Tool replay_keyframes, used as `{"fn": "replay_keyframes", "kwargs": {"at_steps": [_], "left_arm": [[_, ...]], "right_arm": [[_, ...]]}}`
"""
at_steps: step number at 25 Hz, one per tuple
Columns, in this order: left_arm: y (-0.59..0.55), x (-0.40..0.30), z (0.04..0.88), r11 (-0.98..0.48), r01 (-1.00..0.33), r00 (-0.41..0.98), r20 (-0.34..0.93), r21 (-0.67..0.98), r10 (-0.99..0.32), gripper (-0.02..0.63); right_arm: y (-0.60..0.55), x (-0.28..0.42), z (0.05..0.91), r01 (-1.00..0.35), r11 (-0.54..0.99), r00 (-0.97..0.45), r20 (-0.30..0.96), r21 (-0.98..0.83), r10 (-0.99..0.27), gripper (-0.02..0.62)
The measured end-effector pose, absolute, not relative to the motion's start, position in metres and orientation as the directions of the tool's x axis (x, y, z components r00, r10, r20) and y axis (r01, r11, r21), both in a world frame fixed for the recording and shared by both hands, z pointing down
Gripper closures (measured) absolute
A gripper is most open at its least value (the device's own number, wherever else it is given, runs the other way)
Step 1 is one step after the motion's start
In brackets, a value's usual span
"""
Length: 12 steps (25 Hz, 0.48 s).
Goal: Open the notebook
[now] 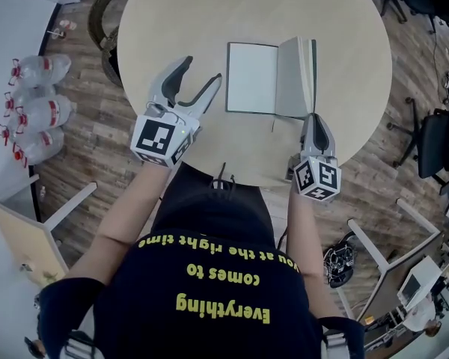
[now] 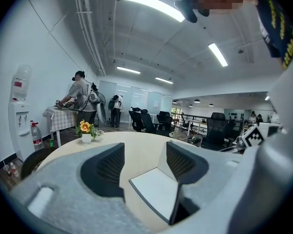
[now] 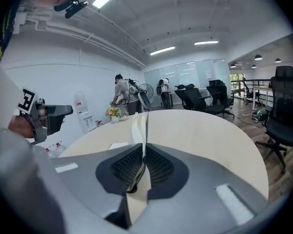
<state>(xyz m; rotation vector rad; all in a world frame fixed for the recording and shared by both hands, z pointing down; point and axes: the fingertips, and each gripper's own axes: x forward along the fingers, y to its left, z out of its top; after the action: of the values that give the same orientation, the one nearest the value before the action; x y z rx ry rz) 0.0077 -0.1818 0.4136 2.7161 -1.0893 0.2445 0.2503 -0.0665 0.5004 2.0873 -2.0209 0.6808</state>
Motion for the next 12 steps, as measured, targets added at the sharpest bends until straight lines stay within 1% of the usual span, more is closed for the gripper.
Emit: {"fn": "replay_keyframes", "kwargs": {"at_steps": [6, 12], "left_arm": [[-0.178, 0.017, 0.417, -0.712, -0.692, 0.717, 0.234, 0.124, -0.656, 0.331], [-0.177, 0.019, 0.420, -0.703, -0.699, 0.709, 0.244, 0.128, -0.661, 0.331]], "right_arm": [[-0.059, 0.285, 0.525, -0.962, -0.183, 0.067, 0.478, -0.202, -0.876, 0.554], [-0.056, 0.305, 0.548, -0.959, -0.214, 0.085, 0.529, -0.188, -0.845, 0.551]]}}
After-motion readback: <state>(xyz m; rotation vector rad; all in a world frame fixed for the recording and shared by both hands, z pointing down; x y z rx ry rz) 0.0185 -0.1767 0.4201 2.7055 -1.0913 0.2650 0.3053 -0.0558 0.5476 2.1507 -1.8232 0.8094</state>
